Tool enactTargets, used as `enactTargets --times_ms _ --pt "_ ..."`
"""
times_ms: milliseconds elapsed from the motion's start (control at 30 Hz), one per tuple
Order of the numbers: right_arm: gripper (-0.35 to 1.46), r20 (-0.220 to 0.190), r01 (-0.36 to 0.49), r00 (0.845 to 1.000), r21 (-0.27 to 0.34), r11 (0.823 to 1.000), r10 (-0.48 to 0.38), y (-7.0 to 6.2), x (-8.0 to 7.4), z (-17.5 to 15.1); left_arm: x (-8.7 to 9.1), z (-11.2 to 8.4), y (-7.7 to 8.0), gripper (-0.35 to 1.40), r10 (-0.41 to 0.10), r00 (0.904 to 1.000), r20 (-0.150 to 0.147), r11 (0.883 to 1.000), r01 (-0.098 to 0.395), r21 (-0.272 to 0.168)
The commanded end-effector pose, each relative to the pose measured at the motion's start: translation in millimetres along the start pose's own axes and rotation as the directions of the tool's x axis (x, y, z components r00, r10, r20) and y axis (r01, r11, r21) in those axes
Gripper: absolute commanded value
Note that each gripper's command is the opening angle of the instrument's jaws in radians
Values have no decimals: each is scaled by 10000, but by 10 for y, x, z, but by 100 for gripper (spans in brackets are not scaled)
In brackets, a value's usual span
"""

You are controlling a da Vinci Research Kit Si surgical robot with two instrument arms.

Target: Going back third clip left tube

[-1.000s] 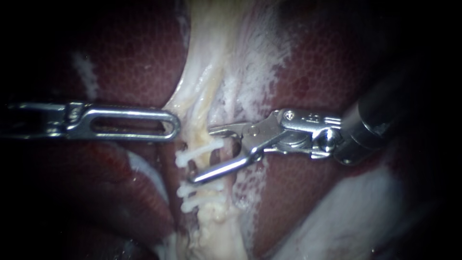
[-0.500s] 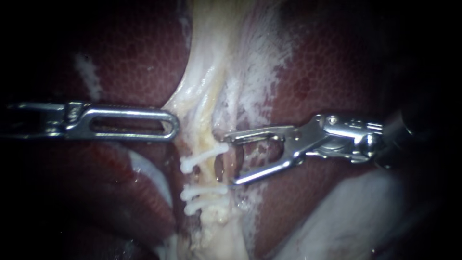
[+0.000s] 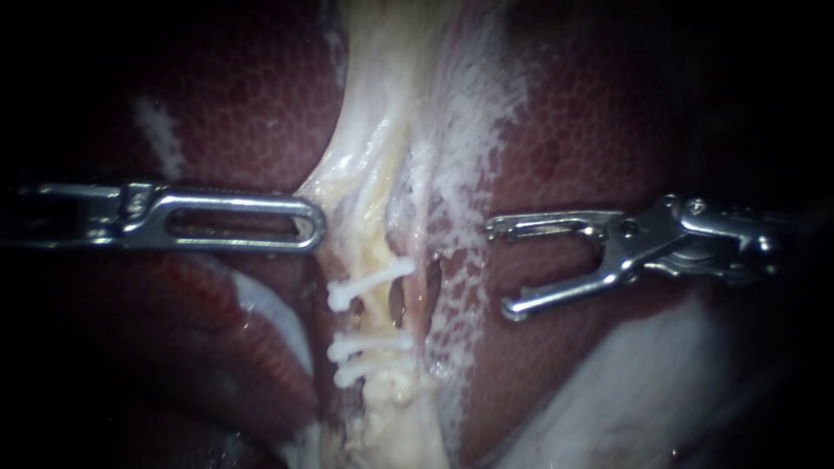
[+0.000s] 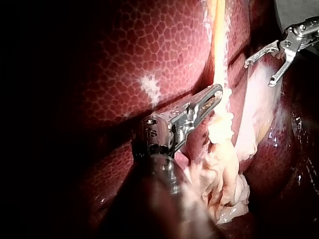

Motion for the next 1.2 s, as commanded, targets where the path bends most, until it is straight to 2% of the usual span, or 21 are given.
enactTargets --times_ms 33,167,600,1000,1200 --pt "60 2 27 10000 9 10000 -27 -2 3 -1 0 0 0 -35 0 10000 7 10000 0 -12" --pt "60 -1 15 10000 15 10000 -15 -6 6 0 0 1 1 -35 3 10000 10 10000 -3 -15" --pt "60 7 80 10000 69 9999 -80 -8 5 -5 4 10 11 -35 42 10000 48 10000 -42 -13" --pt "60 9 83 10000 85 9999 -83 -12 5 -6 15 40 27 -35 123 9999 -51 9997 -124 -223" --pt "60 9 83 10000 86 9999 -83 -12 5 -6 16 50 28 -35 133 9999 -77 9996 -134 -228"
